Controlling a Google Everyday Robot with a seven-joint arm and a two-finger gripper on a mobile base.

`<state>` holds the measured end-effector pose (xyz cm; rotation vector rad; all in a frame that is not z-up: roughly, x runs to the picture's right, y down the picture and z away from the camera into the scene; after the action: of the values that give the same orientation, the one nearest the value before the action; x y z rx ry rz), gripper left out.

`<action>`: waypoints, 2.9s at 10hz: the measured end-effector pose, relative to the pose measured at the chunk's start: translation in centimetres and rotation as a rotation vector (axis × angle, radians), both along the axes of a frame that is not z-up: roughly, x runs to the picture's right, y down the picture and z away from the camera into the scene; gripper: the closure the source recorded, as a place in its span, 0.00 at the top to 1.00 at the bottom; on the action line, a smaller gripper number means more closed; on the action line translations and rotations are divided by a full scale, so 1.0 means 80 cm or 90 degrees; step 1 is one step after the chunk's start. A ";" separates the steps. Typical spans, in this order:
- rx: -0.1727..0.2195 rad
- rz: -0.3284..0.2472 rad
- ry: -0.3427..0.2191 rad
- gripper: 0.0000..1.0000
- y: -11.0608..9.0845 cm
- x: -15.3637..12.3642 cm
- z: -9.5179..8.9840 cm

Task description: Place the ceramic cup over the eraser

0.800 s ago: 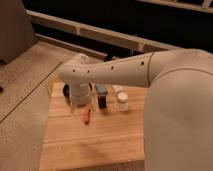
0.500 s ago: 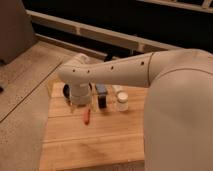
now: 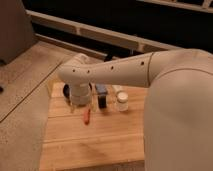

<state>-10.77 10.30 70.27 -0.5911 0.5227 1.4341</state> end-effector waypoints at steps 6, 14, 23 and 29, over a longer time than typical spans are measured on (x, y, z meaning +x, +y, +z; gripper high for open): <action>0.000 0.000 0.000 0.65 0.000 0.000 0.000; 0.052 -0.017 -0.008 0.65 -0.027 0.032 0.009; 0.168 0.022 -0.041 0.65 -0.078 0.244 0.013; 0.115 0.005 -0.090 0.65 -0.056 0.342 0.058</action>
<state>16.59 5.81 74.93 -0.5456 0.2770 1.4180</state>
